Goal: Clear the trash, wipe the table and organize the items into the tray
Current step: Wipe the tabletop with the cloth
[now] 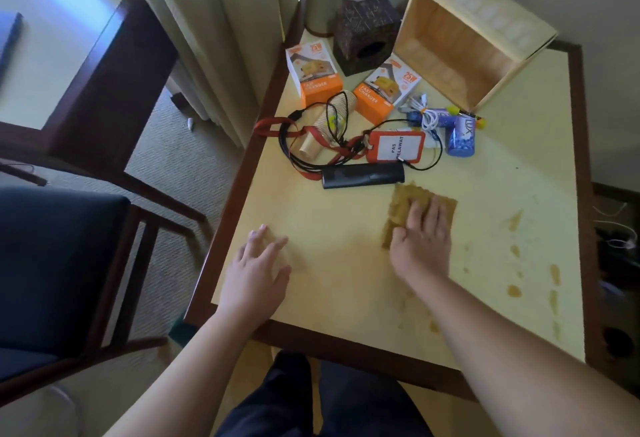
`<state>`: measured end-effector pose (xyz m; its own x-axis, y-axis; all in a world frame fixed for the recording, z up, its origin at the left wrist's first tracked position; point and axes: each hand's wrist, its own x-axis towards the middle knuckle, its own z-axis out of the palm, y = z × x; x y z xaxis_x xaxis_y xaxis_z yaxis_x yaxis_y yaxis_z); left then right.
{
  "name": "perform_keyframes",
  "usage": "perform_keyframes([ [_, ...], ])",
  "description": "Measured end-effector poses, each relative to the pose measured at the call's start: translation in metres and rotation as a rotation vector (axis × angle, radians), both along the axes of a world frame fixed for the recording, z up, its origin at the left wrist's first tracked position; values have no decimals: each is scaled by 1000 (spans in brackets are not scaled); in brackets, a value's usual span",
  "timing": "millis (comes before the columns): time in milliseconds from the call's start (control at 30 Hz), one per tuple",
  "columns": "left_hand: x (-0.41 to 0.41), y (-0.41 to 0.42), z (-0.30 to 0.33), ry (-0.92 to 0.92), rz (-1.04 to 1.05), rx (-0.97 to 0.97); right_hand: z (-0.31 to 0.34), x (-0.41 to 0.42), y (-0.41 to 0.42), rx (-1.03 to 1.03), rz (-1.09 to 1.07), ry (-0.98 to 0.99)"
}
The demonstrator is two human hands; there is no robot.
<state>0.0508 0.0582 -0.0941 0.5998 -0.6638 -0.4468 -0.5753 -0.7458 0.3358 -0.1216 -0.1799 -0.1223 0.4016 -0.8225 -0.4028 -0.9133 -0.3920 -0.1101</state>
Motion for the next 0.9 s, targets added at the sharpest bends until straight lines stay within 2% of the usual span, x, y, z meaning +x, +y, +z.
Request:
perform_keyframes([
  [200, -4, 24, 11, 10, 56, 23, 8, 67, 103, 129, 410, -158],
  [333, -18, 57, 22, 54, 90, 36, 3, 145, 105, 108, 620, -159],
  [467, -17, 74, 29, 66, 139, -9, -4, 204, 90, 98, 716, -62],
  [567, -9, 73, 32, -12, 255, -171, -5, 191, 103, 148, 875, -82],
  [633, -5, 66, 33, -58, 312, -280, 1, 143, 122, 205, 1118, -118],
  [700, -2, 54, 33, -57, 312, -307, 12, 80, 128, 229, 1225, -157],
  [767, -2, 42, 32, -47, 272, -289, 19, 25, 106, 231, 1165, -129],
  [900, -10, 14, 25, 12, 177, -227, 9, -39, 31, 64, 735, -57],
])
